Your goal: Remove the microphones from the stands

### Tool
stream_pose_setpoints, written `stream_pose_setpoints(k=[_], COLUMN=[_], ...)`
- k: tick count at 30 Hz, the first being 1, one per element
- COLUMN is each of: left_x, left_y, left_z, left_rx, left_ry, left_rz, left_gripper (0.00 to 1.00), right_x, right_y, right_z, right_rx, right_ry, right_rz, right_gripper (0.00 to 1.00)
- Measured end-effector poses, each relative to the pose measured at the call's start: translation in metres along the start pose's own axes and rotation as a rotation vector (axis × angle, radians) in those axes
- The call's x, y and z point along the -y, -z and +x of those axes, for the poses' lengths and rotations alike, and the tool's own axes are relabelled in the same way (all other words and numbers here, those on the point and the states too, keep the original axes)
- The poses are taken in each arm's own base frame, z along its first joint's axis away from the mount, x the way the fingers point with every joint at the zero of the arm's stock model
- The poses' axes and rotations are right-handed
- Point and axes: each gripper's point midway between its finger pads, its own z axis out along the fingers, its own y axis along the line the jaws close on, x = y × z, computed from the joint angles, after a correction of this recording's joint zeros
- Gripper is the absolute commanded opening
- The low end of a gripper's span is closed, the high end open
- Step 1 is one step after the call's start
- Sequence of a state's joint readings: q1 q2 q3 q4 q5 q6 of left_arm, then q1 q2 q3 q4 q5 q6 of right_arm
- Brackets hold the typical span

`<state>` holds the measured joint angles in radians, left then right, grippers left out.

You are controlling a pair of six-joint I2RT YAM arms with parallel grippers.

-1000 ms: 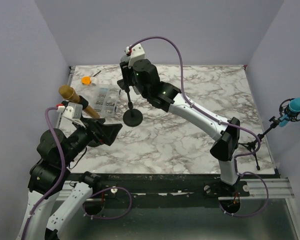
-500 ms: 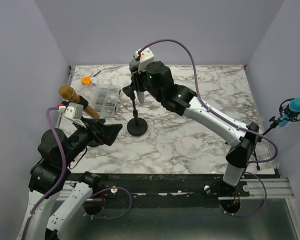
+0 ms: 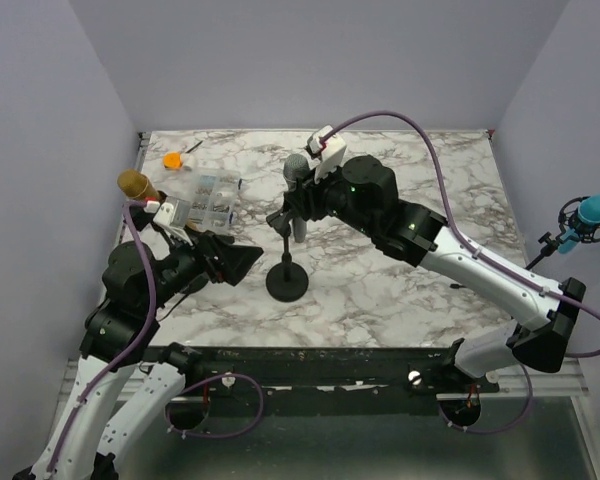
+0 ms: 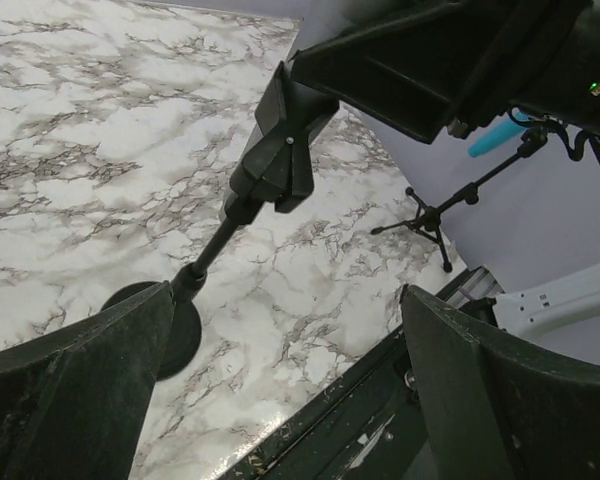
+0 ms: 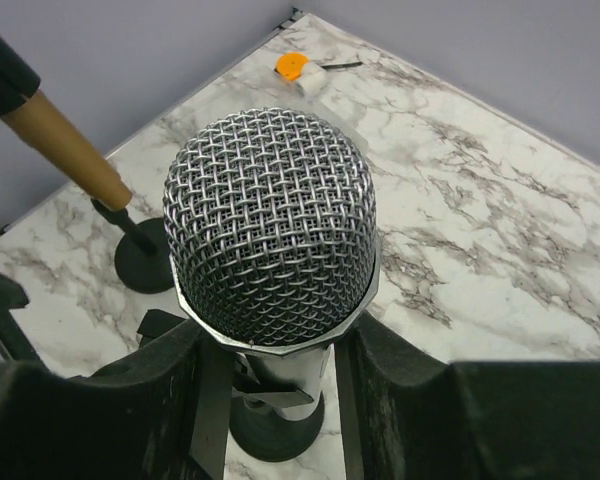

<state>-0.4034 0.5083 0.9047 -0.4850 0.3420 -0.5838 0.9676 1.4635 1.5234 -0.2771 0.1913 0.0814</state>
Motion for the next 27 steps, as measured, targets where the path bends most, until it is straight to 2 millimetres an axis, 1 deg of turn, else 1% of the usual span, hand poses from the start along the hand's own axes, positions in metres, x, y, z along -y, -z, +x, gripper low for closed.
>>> stream_pose_setpoints(k=[4, 6, 9, 15, 18, 20, 24, 27], left_x=[0.000, -0.002, -0.002, 0.007, 0.012, 0.007, -0.007, -0.016], left_y=[-0.009, -0.016, -0.029, -0.049, -0.055, -0.061, -0.071, -0.079], left_z=[0.002, 0.005, 0.014, 0.026, 0.024, 0.026, 0.036, 0.042], left_rx=[-0.024, -0.044, -0.100, -0.142, -0.099, -0.064, -0.031, -0.031], left_ry=[-0.043, -0.067, -0.103, -0.232, -0.303, -0.359, -0.421, -0.453], left_rz=[0.021, 0.025, 0.040, 0.067, 0.089, 0.085, 0.067, 0.049], left_gripper=[0.86, 0.84, 0.82, 0.76, 0.69, 0.65, 0.64, 0.60], right_x=[-0.004, -0.005, -0.006, -0.007, -0.007, -0.007, -0.007, -0.007], right_y=[0.014, 0.015, 0.015, 0.015, 0.015, 0.015, 0.015, 0.014], right_z=[0.003, 0.004, 0.004, 0.004, 0.004, 0.004, 0.004, 0.004], right_rx=[0.011, 0.011, 0.012, 0.012, 0.012, 0.011, 0.011, 0.012], right_ry=[-0.017, -0.024, -0.033, -0.045, -0.049, -0.051, -0.052, -0.053], right_rz=[-0.030, -0.034, -0.037, -0.038, -0.038, -0.038, -0.038, -0.038], right_gripper=[0.01, 0.01, 0.01, 0.01, 0.01, 0.01, 0.01, 0.01])
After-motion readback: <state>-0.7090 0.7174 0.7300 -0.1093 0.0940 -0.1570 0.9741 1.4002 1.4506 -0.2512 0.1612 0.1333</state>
